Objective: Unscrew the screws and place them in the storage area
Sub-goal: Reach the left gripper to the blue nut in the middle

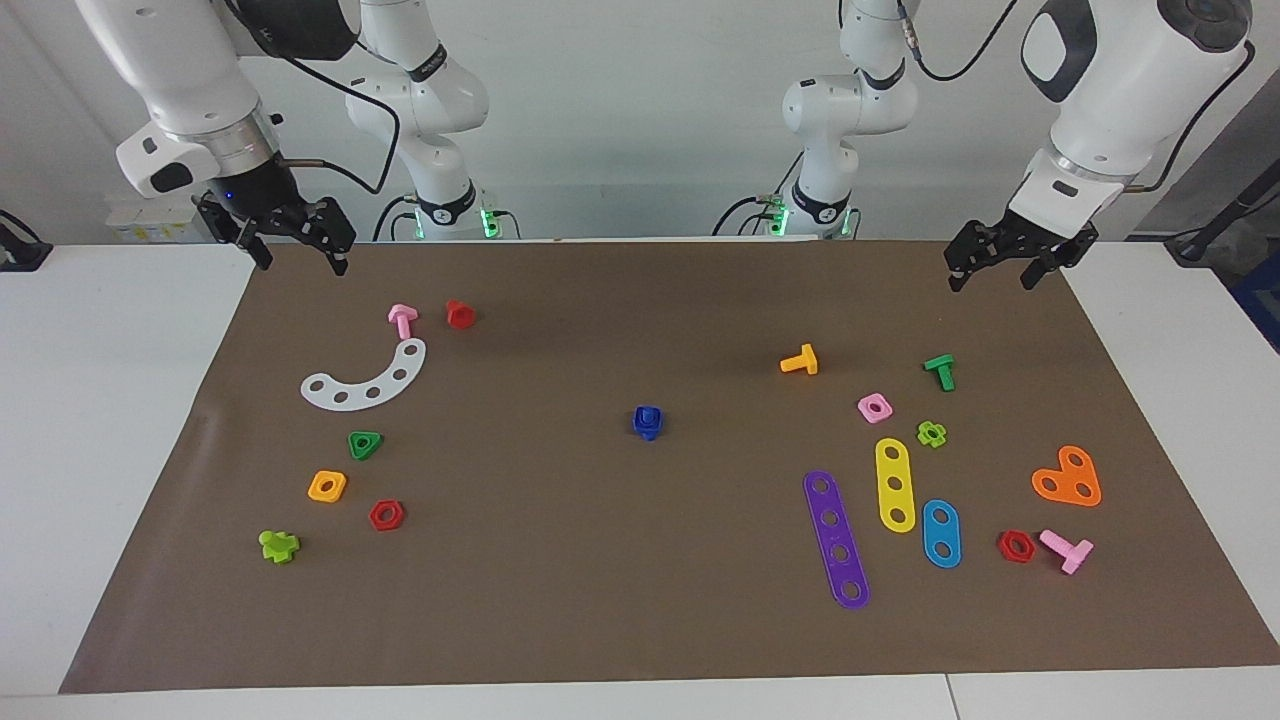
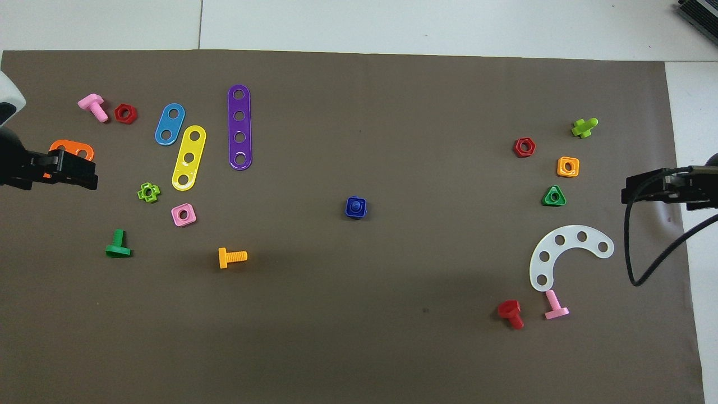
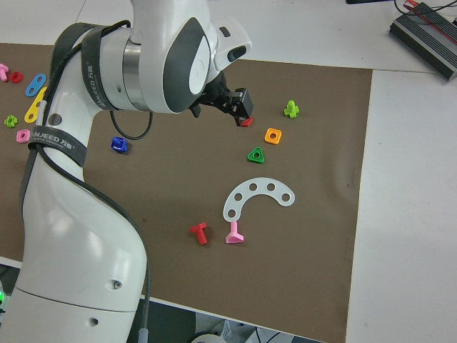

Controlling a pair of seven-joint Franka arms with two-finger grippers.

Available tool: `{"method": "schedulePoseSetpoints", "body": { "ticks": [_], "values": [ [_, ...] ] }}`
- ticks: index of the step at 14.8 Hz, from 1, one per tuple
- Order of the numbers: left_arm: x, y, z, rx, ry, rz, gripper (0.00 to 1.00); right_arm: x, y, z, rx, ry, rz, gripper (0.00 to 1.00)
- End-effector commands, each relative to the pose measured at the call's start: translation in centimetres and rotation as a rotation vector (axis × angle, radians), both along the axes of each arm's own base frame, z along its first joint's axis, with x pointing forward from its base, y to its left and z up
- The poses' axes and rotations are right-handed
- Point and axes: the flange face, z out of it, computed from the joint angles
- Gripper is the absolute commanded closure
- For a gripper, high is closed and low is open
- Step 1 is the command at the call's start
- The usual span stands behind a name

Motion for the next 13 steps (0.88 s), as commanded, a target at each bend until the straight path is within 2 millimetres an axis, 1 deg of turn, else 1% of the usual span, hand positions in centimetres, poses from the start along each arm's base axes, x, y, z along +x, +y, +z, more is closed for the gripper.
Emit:
{"method": "schedulePoseSetpoints", "body": {
  "ticks": [1,2,3,4,5,6,9,12,13],
  "values": [
    [-0.6,-0.4,0.3,-0.026,-0.015,-0.013,0.0,-0.1,-0.2,0.3,0.017,-0.001,-0.002,0.0],
    [-0.6,-0.4,0.2,-0.037,-0.016,-0.008,0.0,-0.1,-0.2,0.3,0.017,-0.001,-0.002,0.0],
    [-0.6,-0.9,0.0,-0.036,-0.017,-0.02,0.0,-0.1,-0.2,0.3,0.017,-0.001,-0.002,0.0],
    [-0.8,-2.5,-0.1,-0.038,-0.023,-0.05,0.0,-0.1,-0.2,0.3,0.016,-0.002,-0.002,0.0],
    [-0.9,-3.3,-0.4,-0.038,-0.022,-0.062,0.0,-0.1,-0.3,0.3,0.016,-0.002,-0.003,0.0],
    [-1.2,-4.7,-0.7,-0.038,-0.02,-0.085,0.0,-0.1,-0.3,0.3,0.016,-0.002,-0.003,0.0],
    [-2.7,-6.5,-2.4,-0.035,-0.008,-0.118,0.0,-0.1,-0.3,0.2,0.017,0.001,-0.003,0.0],
    [-3.9,-9.7,-3.3,-0.033,0.001,-0.166,0.0,-0.1,-0.3,0.3,0.017,-0.001,-0.003,0.0],
    [-4.3,-11.6,-3.6,-0.031,-0.004,-0.131,0.0,-0.1,-0.4,0.3,0.017,-0.002,-0.005,0.0]
  ]
}}
